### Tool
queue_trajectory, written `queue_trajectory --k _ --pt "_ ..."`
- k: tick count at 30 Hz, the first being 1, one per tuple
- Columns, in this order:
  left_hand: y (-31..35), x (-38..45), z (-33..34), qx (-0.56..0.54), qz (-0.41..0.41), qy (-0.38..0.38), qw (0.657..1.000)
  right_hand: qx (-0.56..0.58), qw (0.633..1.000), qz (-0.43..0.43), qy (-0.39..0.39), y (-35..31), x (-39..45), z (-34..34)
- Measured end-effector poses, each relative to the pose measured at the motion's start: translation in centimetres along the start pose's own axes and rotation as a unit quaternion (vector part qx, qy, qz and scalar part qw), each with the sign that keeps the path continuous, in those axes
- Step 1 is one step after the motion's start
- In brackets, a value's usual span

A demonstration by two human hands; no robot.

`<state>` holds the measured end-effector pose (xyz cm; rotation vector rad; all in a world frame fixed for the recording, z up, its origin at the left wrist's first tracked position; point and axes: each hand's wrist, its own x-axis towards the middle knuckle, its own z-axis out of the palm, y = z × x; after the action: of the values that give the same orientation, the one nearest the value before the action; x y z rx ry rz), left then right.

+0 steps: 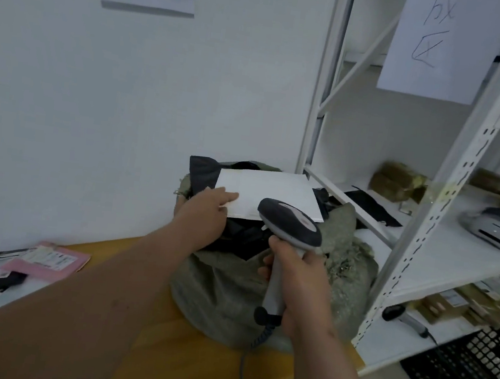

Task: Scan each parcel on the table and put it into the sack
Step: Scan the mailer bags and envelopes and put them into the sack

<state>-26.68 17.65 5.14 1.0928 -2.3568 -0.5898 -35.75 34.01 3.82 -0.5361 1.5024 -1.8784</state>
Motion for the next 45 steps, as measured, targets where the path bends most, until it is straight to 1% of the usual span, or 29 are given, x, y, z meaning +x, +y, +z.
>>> queue_trajectory --k 2,4,10,17,22,27,32,39,45 --pt "-0.1 -0.6 -0.7 -0.015 -0.027 0.063 0.998 -0.005 1.000 0.004 -0.013 0.1 -0.4 0.4" --pt "-0.8 -1.5 -1.4 -0.038 -0.044 0.098 0.993 -0.013 1.000 0.007 -0.026 0.3 -0.9 1.1" --pt "-5.2 -4.6 -3.1 -0.054 -0.081 0.131 0.987 -0.046 0.998 0.018 -0.045 1.3 -3.1 4.7" --pt "-13.4 -9.2 -6.7 -0.002 -0.137 0.104 0.985 -0.094 0.993 0.042 -0.061 4.6 -6.2 11.6" --pt "-20.9 -13.5 -10.2 0.029 -0.206 0.069 0.976 -0.136 0.984 0.063 -0.092 8.6 -8.9 18.2" --pt "-28.3 -18.2 -12.6 0.033 -0.278 0.041 0.959 -0.148 0.976 0.097 -0.124 12.6 -11.6 23.9" --pt "-33.9 -21.9 -13.7 -0.011 -0.325 0.037 0.945 -0.172 0.967 0.122 -0.145 15.2 -12.8 27.9" --pt "-38.9 -22.1 -13.5 -0.061 -0.376 0.030 0.924 -0.191 0.959 0.141 -0.156 18.3 -10.5 31.7" --pt "-43.0 -19.0 -12.8 -0.058 -0.413 0.024 0.908 -0.201 0.948 0.175 -0.173 21.4 -5.9 35.0"
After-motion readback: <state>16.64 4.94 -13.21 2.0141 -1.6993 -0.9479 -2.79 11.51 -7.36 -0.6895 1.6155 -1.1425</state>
